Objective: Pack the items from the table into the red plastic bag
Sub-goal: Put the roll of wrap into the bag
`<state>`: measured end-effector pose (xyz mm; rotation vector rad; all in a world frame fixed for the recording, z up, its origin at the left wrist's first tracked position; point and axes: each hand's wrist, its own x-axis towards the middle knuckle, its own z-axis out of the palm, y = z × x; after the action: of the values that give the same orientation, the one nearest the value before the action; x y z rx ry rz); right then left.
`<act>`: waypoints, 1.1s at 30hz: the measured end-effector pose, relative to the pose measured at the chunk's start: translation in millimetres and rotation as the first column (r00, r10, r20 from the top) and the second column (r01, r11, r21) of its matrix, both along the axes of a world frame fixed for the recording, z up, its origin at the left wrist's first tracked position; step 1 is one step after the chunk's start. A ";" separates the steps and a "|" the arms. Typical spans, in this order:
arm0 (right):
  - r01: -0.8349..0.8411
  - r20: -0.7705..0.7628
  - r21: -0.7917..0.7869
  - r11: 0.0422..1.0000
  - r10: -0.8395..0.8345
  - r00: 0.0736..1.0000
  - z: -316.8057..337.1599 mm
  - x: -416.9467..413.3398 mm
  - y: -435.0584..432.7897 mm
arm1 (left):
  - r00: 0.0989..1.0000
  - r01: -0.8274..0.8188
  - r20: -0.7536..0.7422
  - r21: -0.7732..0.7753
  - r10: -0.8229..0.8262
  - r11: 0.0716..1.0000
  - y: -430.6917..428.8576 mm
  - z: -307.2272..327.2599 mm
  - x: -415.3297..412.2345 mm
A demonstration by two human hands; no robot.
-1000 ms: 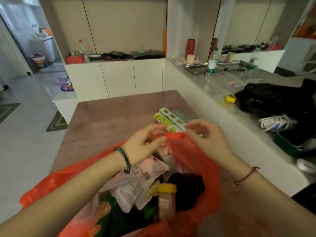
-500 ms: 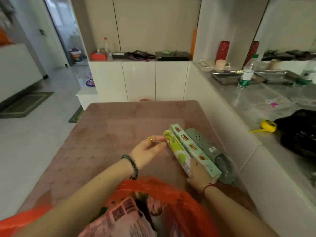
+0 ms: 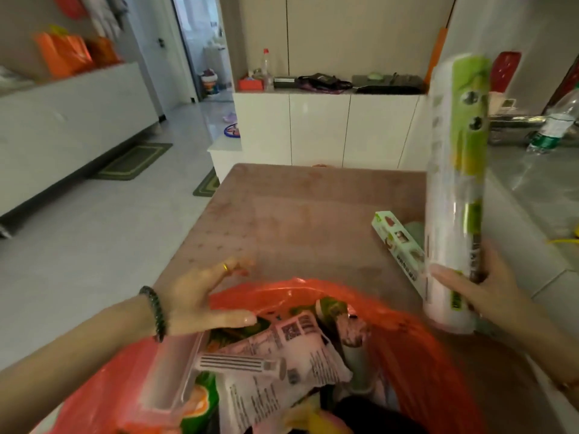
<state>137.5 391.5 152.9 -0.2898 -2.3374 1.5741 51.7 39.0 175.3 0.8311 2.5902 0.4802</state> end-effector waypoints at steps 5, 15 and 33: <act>-0.174 -0.136 -0.007 0.985 0.171 0.976 49.3 51.4 -62.0 | 0.948 -0.079 -0.317 -0.328 -0.031 0.941 -63.4 -17.3 2.8; -0.381 0.214 0.798 0.466 0.372 0.903 -4.4 96.8 -153.5 | 0.898 -0.290 -0.199 0.401 0.391 0.869 -81.3 -4.5 -36.5; -0.424 0.433 0.849 0.315 0.045 0.900 -8.2 27.1 -184.6 | 0.969 -0.211 -0.038 0.383 0.243 0.900 -106.1 5.8 -29.8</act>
<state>164.7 206.8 144.7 0.1147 -3.2152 -0.0655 21.9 -67.1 181.1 0.6741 2.7307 1.0601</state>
